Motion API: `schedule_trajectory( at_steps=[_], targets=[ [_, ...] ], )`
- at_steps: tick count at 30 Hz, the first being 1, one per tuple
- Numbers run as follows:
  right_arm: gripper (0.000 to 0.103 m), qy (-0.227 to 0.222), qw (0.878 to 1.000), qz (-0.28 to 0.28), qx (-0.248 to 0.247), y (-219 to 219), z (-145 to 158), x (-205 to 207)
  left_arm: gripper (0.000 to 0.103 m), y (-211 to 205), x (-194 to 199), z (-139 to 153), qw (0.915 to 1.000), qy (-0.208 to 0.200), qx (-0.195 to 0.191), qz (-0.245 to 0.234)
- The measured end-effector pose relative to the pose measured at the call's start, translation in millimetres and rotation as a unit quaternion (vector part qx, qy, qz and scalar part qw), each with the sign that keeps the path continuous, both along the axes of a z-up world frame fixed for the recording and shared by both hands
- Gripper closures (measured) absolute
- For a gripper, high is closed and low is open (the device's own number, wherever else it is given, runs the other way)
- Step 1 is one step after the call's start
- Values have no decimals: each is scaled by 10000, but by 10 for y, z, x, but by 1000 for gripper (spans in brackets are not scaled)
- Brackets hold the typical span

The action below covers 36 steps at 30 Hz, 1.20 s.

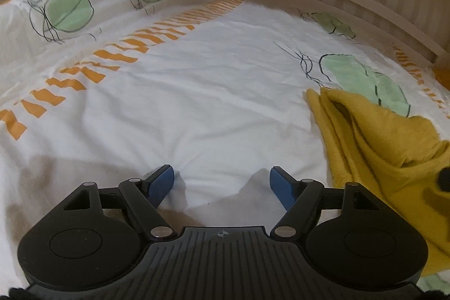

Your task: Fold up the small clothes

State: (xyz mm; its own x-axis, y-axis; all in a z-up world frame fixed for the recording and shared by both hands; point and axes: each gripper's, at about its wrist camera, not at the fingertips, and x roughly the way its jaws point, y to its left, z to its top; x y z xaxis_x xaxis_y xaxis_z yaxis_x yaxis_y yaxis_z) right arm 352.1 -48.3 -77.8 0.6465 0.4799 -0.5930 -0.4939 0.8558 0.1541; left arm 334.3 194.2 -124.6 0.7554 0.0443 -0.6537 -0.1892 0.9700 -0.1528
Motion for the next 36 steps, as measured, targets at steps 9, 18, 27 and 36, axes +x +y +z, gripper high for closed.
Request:
schedule_trajectory(
  at_steps=[9, 18, 27, 36],
  targets=[
    [91, 239, 9980, 296, 511, 16, -29, 65, 31, 95, 67, 603, 9974, 105, -656, -280],
    [91, 33, 9919, -321, 1232, -449, 170, -66, 30, -213, 606, 608, 9453, 999, -2754, -1436],
    [91, 78, 9919, -251, 1243, -501, 138, -67, 30, -432, 1012, 371, 9391, 1295, -2825, -1469],
    [91, 26, 9931, -33, 1172, -417, 80, -211, 49, -553, 1337, 341, 9490, 1124, -2551, -1472]
  ],
)
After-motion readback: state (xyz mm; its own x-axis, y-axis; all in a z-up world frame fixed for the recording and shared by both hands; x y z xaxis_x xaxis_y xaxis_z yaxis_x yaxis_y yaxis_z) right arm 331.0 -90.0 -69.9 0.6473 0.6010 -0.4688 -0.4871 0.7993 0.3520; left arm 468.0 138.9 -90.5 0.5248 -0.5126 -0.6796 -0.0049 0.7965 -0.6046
